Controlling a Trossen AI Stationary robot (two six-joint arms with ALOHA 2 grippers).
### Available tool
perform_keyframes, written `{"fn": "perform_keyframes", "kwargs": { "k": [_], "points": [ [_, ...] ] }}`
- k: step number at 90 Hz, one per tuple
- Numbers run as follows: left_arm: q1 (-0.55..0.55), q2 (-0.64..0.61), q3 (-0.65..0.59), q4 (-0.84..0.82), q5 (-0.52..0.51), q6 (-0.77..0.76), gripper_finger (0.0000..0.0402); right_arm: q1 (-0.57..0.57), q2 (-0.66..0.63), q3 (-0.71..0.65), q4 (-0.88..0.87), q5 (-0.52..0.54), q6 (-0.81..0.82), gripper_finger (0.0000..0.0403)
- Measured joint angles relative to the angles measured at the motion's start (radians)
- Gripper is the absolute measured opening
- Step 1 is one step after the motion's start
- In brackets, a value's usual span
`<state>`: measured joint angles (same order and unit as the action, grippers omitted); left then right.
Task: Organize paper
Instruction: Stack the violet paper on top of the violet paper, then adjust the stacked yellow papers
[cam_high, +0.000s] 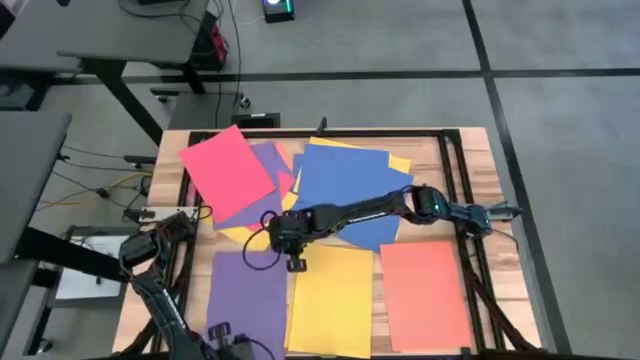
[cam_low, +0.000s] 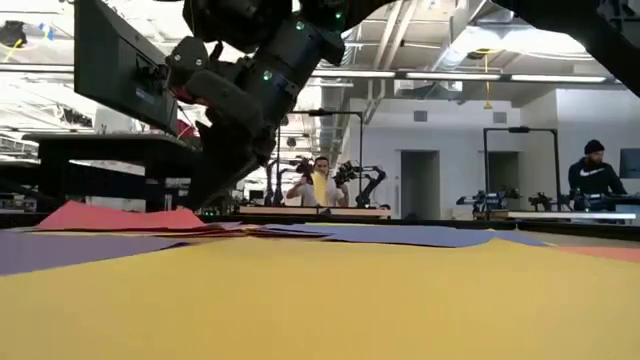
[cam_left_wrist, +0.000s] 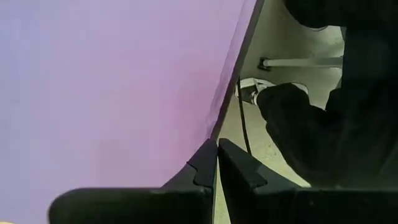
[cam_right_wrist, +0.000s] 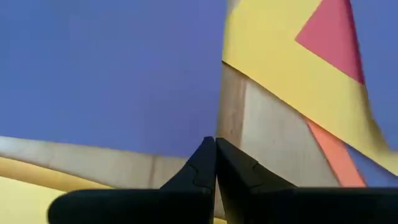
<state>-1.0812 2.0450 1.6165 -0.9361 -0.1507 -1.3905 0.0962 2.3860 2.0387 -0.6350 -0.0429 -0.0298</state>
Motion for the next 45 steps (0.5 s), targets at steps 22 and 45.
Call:
{"fn": "perform_keyframes", "kwargs": {
  "k": [22, 45],
  "points": [
    [0.006, -0.123, 0.031, -0.241, -0.314, -0.023, 0.0, 0.034, -0.215, 0.0, -0.146, 0.075, -0.11, 0.0],
    [0.09, -0.265, -0.027, -0.559, -0.627, -0.031, 0.0, -0.054, -0.512, -0.068, -0.347, 0.303, -0.118, 0.0]
  ]
}}
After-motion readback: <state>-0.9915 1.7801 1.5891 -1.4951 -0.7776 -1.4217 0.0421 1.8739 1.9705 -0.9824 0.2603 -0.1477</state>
